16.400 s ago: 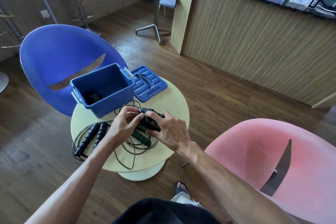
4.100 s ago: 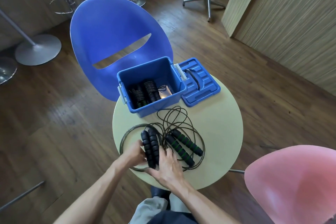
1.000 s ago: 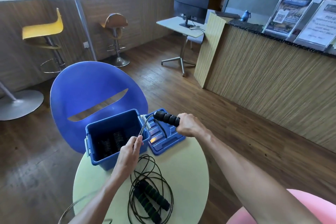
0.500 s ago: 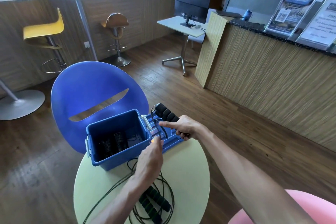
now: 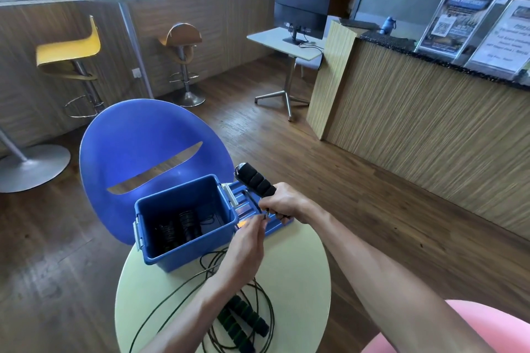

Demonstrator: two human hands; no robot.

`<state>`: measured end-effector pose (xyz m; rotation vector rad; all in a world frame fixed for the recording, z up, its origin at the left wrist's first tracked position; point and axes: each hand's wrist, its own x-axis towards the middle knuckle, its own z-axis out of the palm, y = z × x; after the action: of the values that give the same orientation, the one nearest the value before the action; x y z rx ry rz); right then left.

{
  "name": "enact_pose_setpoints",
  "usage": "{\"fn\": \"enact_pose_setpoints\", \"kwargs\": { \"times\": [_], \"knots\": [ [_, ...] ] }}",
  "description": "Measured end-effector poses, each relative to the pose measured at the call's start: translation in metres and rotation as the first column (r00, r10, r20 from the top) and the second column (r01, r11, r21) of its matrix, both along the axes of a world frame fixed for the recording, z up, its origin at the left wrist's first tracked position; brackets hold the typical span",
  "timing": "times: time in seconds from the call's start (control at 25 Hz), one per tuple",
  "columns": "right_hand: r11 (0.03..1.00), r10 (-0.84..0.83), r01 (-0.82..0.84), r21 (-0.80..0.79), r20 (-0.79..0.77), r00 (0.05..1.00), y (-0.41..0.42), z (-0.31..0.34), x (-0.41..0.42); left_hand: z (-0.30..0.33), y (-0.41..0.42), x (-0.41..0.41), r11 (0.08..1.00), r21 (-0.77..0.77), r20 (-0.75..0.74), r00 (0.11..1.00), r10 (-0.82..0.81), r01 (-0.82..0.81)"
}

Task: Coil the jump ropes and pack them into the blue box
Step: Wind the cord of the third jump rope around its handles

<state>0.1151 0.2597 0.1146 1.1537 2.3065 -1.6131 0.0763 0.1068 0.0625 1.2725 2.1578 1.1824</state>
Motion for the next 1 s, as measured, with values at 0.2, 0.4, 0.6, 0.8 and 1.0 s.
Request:
{"fn": "enact_pose_setpoints", "kwargs": {
  "times": [0.2, 0.4, 0.6, 0.8, 1.0],
  "knots": [
    [0.987, 0.156, -0.155, 0.036, -0.035, 0.987, 0.0, 0.019, 0.013, -0.017, -0.02, -0.034, 0.961, -0.13, 0.206, 0.955, -0.214, 0.244],
    [0.851, 0.483, -0.491, 0.188, 0.089, 0.871, -0.034, 0.041, 0.036, 0.006, -0.013, -0.086, 0.9, -0.255, 0.126, 0.935, -0.331, 0.354],
    [0.658, 0.53, -0.602, 0.452, 0.29, 0.797, -0.076, 0.025, 0.053, 0.048, 0.01, -0.106, 0.745, -0.613, -0.32, 0.779, -0.539, 0.264],
    [0.591, 0.243, -0.43, 0.682, 0.358, 0.902, -0.091, -0.027, 0.039, 0.087, 0.023, -0.063, 0.723, -0.689, -0.589, 0.625, -0.513, -0.057],
    [0.64, 0.002, -0.206, 0.74, 0.266, 0.964, -0.056, -0.037, 0.027, 0.08, 0.015, 0.011, 0.824, -0.561, -0.59, 0.736, -0.332, -0.079]
  ]
}}
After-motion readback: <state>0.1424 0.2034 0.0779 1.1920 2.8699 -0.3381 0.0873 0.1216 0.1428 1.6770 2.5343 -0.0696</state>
